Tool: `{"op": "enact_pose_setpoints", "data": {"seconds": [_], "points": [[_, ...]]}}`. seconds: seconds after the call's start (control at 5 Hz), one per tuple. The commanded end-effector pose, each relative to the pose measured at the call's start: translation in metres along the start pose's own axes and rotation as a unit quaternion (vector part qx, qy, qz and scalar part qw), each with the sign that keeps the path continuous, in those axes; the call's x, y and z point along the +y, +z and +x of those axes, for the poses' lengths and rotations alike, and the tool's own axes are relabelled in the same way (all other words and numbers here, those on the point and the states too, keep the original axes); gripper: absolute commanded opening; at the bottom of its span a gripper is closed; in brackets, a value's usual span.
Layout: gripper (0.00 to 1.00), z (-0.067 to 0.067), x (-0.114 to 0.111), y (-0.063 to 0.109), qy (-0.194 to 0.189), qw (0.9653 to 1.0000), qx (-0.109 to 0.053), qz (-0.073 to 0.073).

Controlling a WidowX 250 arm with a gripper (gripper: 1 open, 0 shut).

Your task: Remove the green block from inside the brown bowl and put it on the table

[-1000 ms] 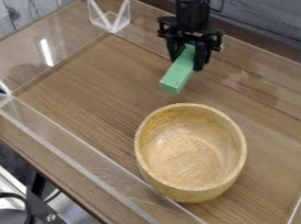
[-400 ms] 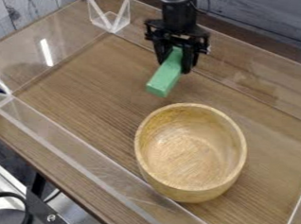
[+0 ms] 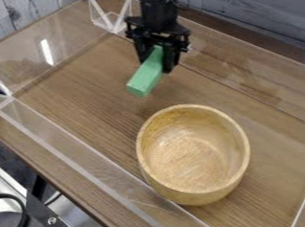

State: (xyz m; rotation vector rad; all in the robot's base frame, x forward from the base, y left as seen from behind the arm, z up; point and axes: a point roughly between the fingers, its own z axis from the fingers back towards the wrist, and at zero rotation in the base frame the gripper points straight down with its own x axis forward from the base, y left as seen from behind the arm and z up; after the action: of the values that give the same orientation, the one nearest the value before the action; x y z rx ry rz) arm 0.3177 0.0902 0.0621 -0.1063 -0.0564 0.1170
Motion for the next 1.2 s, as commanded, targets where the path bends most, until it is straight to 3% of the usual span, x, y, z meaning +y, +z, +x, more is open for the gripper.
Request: {"op": "enact_pose_setpoints", "data": {"seconds": [0.0, 0.6, 1.0], "points": [[0.00, -0.003, 0.007, 0.022, -0.008, 0.9991, -0.038, 0.016], [0.00, 0.006, 0.009, -0.003, -0.012, 0.9994, -0.026, 0.021], [0.00, 0.010, 0.006, -0.007, -0.018, 0.9993, -0.027, 0.020]]}}
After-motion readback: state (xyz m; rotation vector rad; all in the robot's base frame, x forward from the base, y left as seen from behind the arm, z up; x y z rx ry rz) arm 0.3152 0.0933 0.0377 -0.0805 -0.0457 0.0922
